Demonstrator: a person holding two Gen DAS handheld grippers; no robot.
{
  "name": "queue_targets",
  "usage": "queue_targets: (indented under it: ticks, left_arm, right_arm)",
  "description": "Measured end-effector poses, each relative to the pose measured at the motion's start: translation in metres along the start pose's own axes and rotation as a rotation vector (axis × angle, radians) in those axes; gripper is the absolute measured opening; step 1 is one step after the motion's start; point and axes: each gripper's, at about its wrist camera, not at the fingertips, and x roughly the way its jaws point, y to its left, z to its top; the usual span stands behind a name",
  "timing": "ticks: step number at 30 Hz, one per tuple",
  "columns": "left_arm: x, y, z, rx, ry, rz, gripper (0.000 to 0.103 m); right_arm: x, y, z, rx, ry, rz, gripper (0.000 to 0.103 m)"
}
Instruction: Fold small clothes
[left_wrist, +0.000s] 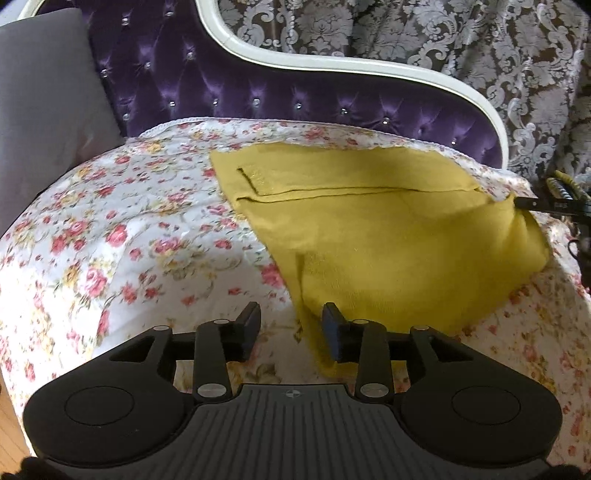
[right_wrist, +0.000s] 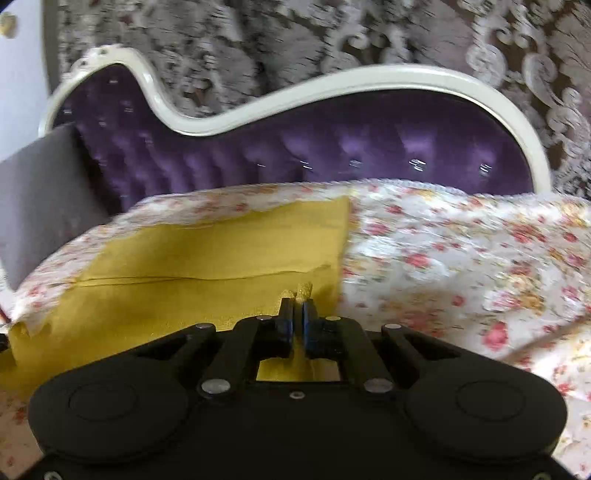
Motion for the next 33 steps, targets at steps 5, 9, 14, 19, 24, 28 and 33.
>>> queue_targets:
  ticks: [5,9,14,19,24,28,33]
  left_arm:
    - [0.014,-0.006,0.010,0.034,0.004,-0.029,0.036]
    - [0.023,-0.010,0.020,0.059,0.002,-0.055,0.037]
    - [0.034,-0.015,0.030,0.099,0.019,-0.075,0.040]
    - [0.055,-0.020,0.028,0.127,0.086,-0.072,0.040]
    - [0.057,-0.029,0.027,0.151,0.088,-0.056,0.040]
    - [0.056,-0.032,0.026,0.137,0.076,-0.039,0.039]
    - [0.059,-0.030,0.026,0.106,0.064,-0.070,0.018]
  right_arm:
    - [0.009,0.005,-0.009,-0.008,0.034,0.016,0.011]
    - [0.008,0.007,-0.012,0.005,0.030,0.023,0.012]
    - [0.007,0.004,-0.012,0.010,0.033,0.029,0.012]
    - [0.008,0.007,-0.013,0.007,0.034,0.037,0.012]
    - [0.008,0.009,-0.015,0.000,0.031,0.055,0.014]
    - [0.011,0.012,-0.015,-0.020,0.038,0.071,0.021]
    - [0.020,0.012,-0.015,-0.041,0.057,0.059,0.027]
